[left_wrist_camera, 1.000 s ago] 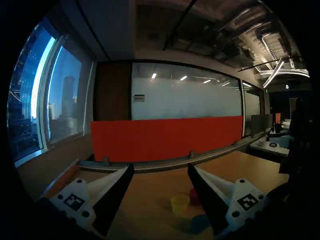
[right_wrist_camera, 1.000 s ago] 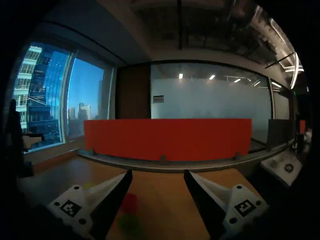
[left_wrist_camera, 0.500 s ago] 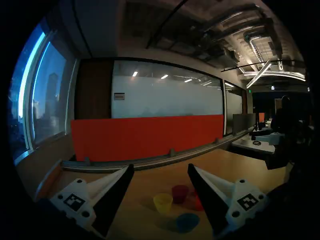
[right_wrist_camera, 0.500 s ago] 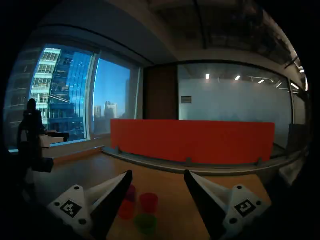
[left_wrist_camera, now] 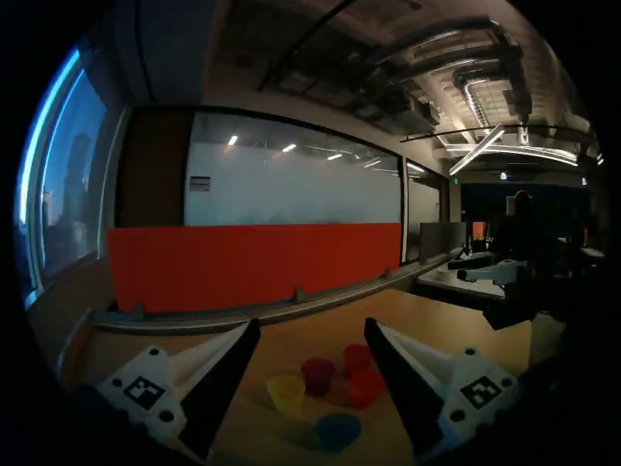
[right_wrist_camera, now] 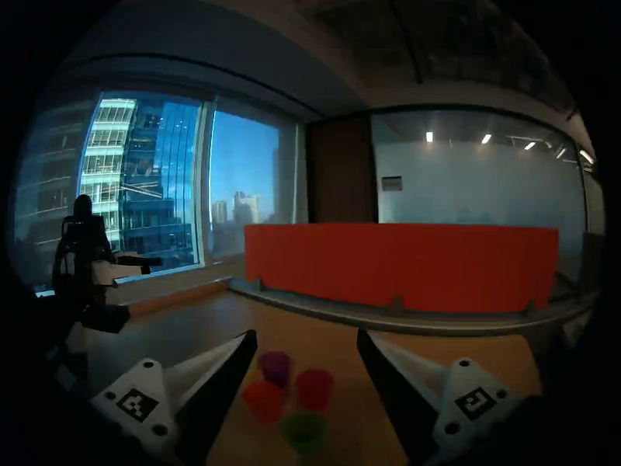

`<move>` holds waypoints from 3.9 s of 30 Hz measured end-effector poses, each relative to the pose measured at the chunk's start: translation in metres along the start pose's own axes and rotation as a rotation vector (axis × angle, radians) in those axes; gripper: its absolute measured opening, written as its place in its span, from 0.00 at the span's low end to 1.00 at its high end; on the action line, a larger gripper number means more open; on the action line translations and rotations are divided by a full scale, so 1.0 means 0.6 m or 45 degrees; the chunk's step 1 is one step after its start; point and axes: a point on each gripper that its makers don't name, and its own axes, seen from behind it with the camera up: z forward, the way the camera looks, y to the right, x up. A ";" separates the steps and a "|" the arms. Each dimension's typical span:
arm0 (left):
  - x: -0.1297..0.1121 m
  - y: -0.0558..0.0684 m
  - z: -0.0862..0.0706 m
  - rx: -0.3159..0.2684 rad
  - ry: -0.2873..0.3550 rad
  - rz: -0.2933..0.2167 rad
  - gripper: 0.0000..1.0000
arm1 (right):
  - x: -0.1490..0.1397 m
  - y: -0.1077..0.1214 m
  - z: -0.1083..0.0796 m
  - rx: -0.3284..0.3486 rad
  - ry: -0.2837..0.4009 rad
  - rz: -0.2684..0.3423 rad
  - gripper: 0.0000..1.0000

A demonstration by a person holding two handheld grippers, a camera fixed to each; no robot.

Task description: Pour water

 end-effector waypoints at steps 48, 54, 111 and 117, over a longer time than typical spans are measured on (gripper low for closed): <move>-0.311 0.042 0.013 -0.159 -0.375 0.119 1.00 | -0.310 0.003 0.037 0.084 -0.448 -0.117 1.00; -0.356 0.053 0.013 -0.198 -0.454 0.132 1.00 | -0.345 0.003 0.047 0.086 -0.504 -0.107 1.00; -0.472 0.074 0.106 -0.314 -0.771 0.126 0.93 | -0.438 0.013 0.125 0.101 -0.704 -0.043 1.00; -0.472 0.074 0.106 -0.317 -0.772 0.117 0.85 | -0.437 0.013 0.126 0.103 -0.697 -0.045 1.00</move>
